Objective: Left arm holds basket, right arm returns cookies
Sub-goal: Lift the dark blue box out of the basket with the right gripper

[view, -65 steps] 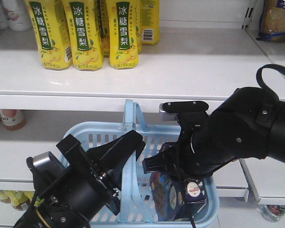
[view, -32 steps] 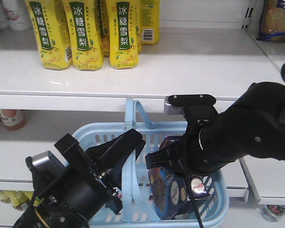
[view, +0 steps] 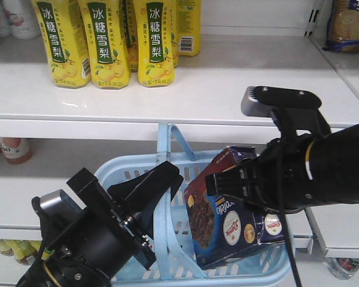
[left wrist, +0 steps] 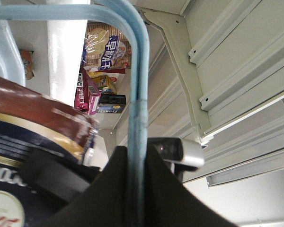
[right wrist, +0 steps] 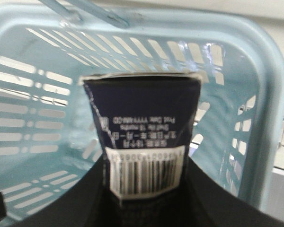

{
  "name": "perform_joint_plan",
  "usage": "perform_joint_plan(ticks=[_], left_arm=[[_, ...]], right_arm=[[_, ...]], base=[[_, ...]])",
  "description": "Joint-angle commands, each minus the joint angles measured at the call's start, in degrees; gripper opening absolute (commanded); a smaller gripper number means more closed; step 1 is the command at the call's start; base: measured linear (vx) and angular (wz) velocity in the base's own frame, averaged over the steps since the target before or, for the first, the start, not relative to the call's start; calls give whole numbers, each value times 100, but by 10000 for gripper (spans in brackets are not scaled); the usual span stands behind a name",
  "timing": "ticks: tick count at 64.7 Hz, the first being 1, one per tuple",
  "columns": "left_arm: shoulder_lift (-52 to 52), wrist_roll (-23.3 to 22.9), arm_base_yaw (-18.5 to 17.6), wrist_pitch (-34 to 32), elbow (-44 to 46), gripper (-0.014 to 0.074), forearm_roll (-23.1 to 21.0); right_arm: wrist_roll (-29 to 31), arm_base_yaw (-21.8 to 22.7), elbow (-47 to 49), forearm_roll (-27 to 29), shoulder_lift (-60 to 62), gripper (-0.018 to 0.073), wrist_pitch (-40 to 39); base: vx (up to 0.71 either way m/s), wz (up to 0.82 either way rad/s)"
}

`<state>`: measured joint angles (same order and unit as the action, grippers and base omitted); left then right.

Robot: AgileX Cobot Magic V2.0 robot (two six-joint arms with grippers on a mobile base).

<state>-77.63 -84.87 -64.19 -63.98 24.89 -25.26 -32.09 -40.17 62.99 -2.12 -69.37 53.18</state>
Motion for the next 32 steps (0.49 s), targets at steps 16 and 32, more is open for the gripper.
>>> perform_joint_plan(ticks=[16, 32], left_arm=[[197, -20, -17, -1293, 146, -3, 170], [197, -20, -17, -1293, 146, -3, 170]], right_arm=[[31, 11, 176, -55, 910, -7, -121], [36, 11, 176, -82, 1490, -6, -36]], base=[[0, 0], [0, 0]])
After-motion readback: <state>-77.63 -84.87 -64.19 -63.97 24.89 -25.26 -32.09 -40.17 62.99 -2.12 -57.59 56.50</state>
